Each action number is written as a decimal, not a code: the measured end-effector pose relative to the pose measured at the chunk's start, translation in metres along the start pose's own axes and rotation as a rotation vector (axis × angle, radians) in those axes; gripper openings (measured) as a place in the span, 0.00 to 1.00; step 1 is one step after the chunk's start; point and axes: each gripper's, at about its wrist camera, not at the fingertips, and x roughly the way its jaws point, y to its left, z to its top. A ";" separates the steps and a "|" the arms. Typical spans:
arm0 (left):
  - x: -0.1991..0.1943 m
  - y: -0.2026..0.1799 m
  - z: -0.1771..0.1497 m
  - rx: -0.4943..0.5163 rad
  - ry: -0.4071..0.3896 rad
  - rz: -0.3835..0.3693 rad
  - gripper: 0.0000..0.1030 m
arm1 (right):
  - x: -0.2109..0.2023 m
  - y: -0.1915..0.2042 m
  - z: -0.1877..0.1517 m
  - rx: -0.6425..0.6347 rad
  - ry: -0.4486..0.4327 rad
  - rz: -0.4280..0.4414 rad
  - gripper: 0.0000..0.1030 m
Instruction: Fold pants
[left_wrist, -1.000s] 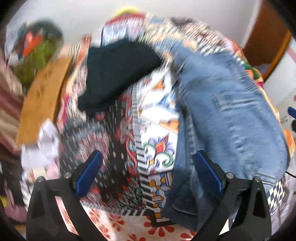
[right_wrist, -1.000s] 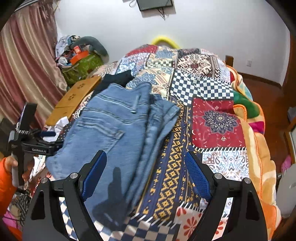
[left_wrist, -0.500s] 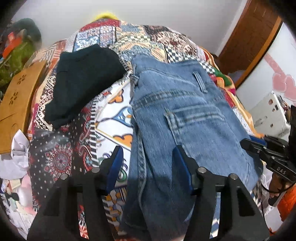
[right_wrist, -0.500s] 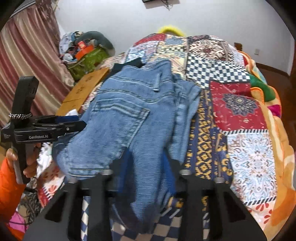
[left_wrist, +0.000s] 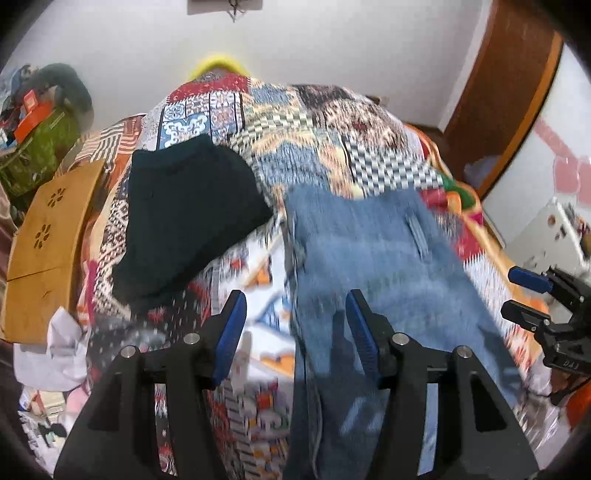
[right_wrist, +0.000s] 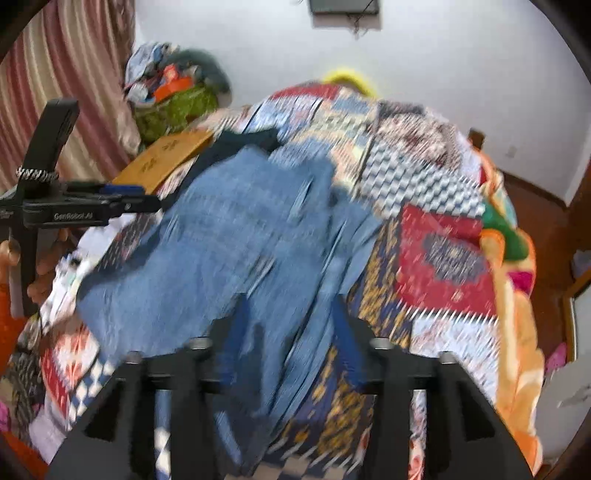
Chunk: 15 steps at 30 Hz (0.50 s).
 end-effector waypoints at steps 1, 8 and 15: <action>0.004 0.003 0.009 -0.016 -0.004 -0.015 0.54 | 0.000 -0.005 0.006 0.010 -0.027 -0.009 0.51; 0.044 0.009 0.044 -0.048 0.038 -0.058 0.57 | 0.038 -0.042 0.045 0.159 -0.005 0.057 0.51; 0.093 0.006 0.044 -0.059 0.125 -0.122 0.63 | 0.094 -0.051 0.056 0.209 0.079 0.142 0.51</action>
